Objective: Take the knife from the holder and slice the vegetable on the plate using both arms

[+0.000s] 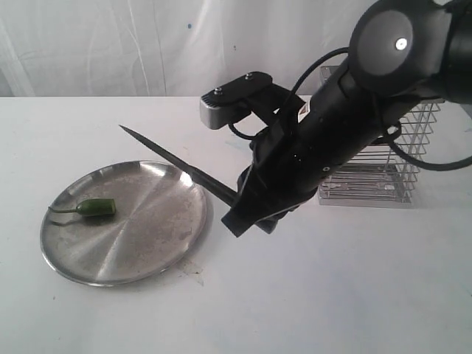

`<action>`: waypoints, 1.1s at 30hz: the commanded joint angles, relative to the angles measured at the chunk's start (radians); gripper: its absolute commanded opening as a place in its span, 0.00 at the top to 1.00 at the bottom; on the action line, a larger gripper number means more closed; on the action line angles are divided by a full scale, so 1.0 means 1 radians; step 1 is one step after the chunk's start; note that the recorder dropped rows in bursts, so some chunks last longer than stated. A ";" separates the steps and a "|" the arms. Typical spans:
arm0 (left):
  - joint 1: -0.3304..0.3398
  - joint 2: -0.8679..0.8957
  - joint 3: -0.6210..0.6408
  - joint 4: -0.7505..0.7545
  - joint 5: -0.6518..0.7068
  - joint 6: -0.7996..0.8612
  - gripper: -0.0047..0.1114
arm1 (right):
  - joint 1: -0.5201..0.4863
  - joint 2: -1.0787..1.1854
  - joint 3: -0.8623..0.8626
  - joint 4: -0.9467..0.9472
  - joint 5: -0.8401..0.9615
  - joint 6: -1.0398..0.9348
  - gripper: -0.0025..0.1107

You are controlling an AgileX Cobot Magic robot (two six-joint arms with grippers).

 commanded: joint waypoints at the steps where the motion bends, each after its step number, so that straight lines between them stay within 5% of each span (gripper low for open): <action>1: -0.005 -0.005 0.003 -0.135 -0.024 -0.028 0.96 | 0.000 0.037 0.002 0.008 0.002 0.004 0.98; 11: -0.005 -0.005 0.003 -0.135 -0.229 -0.030 0.96 | 0.000 0.070 0.002 0.034 -0.016 0.004 0.98; 17: -0.005 -0.005 -0.022 -0.140 -0.825 -0.146 0.96 | 0.000 0.070 0.002 0.035 -0.007 0.004 0.98; 20: -0.005 -0.002 -0.140 -0.123 -0.903 -0.217 0.96 | 0.000 0.070 0.002 0.042 -0.020 0.004 0.98; 23: -0.005 0.081 -0.300 0.073 -0.802 -0.196 0.96 | 0.000 0.070 0.002 0.044 -0.029 0.004 0.98; 30: -0.005 0.570 -0.533 0.994 -0.737 -0.117 0.96 | 0.000 0.070 0.002 0.079 -0.029 0.004 0.98; 33: -0.026 0.805 -0.578 1.107 -0.654 -0.116 0.96 | 0.000 0.070 0.002 0.079 -0.033 0.007 0.98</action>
